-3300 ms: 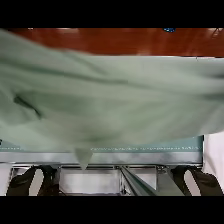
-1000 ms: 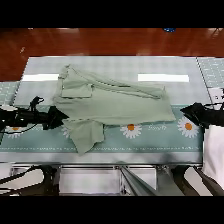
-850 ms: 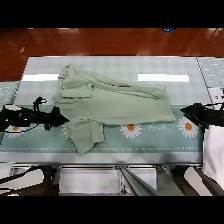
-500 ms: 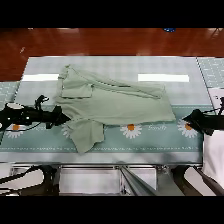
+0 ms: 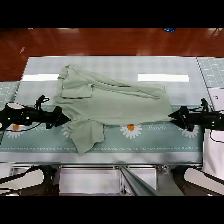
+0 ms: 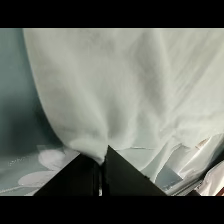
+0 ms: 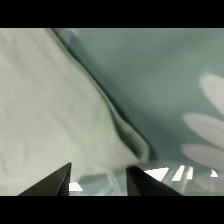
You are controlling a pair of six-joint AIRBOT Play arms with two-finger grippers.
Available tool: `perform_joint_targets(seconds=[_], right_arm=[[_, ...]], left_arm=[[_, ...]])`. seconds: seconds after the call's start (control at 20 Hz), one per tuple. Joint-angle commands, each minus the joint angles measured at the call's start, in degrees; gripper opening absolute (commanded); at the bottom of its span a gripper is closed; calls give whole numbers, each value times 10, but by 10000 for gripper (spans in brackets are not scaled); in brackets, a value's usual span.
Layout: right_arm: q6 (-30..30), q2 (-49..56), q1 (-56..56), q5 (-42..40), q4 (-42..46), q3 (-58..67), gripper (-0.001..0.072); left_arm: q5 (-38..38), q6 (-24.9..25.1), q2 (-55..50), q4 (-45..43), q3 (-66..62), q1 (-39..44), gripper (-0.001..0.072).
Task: Fold the shirts.
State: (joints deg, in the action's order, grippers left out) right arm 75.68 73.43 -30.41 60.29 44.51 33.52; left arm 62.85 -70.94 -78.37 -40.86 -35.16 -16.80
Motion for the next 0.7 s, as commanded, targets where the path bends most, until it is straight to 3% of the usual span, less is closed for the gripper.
perform_joint_targets(seconds=[0.0,0.05,0.1,0.15,0.4,0.65], right_arm=[[-15,41,44,-57,-63,16,402],[-14,50,58,-62,-65,29,364],[-15,56,74,-63,-65,45,221],[-35,56,89,-58,-69,62,27],[-59,24,116,63,-79,255,24],[-24,-75,116,64,-45,552,24]], left_arm=[[-6,0,0,2,-1,0,18],[-10,0,0,2,-1,0,18],[-13,0,0,2,-1,0,18],[-12,0,0,2,-5,0,18],[59,-10,54,9,-148,0,17],[43,-48,168,10,-458,0,17]])
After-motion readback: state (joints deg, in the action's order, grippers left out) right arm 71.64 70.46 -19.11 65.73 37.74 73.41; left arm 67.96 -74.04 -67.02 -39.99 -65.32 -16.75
